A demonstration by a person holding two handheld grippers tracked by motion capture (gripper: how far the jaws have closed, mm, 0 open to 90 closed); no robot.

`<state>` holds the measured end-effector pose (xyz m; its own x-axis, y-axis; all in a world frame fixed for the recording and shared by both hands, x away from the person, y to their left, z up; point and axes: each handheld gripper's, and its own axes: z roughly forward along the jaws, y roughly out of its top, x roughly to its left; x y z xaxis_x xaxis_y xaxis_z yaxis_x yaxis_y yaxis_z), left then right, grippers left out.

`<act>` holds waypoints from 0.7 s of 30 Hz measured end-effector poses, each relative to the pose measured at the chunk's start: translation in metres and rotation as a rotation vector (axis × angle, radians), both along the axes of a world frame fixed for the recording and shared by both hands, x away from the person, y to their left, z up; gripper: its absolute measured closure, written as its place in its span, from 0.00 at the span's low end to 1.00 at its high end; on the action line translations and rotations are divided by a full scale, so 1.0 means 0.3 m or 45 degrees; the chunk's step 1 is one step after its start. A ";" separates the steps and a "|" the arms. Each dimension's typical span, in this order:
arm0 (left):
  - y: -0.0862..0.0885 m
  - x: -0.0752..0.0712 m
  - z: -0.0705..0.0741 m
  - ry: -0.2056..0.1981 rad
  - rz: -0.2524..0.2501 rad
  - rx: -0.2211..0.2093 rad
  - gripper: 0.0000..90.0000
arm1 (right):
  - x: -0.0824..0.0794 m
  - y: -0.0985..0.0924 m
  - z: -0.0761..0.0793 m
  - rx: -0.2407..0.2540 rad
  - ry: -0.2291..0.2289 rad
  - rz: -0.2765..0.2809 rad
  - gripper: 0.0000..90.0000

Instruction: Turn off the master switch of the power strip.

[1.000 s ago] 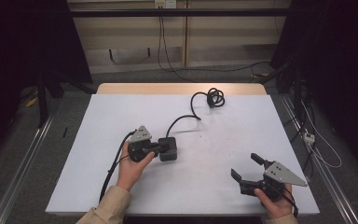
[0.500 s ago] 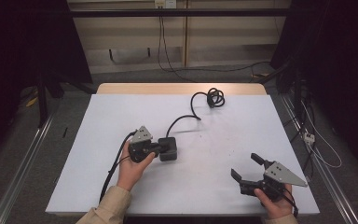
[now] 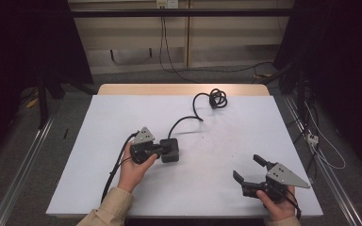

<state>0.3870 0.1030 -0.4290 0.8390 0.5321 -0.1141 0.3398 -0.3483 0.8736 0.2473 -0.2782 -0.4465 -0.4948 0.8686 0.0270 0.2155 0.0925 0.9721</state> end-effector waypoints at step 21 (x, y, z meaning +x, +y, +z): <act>-0.004 -0.005 0.001 0.000 0.014 -0.008 1.00 | 0.000 -0.004 0.002 0.005 0.001 -0.007 0.07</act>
